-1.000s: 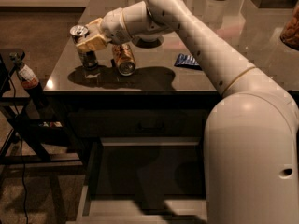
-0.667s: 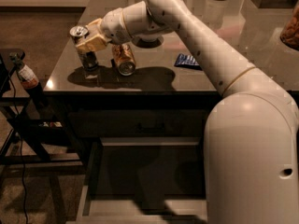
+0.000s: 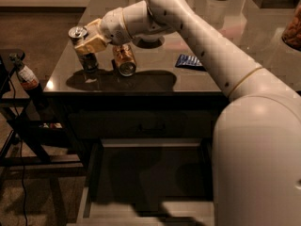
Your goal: Place redbull can into middle drawer
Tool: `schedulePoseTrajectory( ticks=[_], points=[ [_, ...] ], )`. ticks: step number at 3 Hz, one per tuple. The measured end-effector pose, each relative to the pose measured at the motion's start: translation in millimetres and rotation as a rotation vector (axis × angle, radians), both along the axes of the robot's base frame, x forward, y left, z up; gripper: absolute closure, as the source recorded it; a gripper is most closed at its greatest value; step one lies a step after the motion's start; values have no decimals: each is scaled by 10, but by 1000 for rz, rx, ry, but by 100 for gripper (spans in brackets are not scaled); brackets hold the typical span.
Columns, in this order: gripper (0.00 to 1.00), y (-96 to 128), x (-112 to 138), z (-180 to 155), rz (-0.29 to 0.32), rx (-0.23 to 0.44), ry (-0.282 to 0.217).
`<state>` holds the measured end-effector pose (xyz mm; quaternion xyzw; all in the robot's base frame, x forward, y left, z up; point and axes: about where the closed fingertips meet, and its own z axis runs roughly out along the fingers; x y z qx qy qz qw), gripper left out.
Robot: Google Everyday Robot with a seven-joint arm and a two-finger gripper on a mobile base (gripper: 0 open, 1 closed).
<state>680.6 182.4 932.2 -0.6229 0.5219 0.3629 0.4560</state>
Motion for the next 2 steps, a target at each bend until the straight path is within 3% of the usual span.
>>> schedulePoseTrajectory(
  ticks=[2],
  points=[
    [100, -48, -456, 199, -22, 20, -35]
  ],
)
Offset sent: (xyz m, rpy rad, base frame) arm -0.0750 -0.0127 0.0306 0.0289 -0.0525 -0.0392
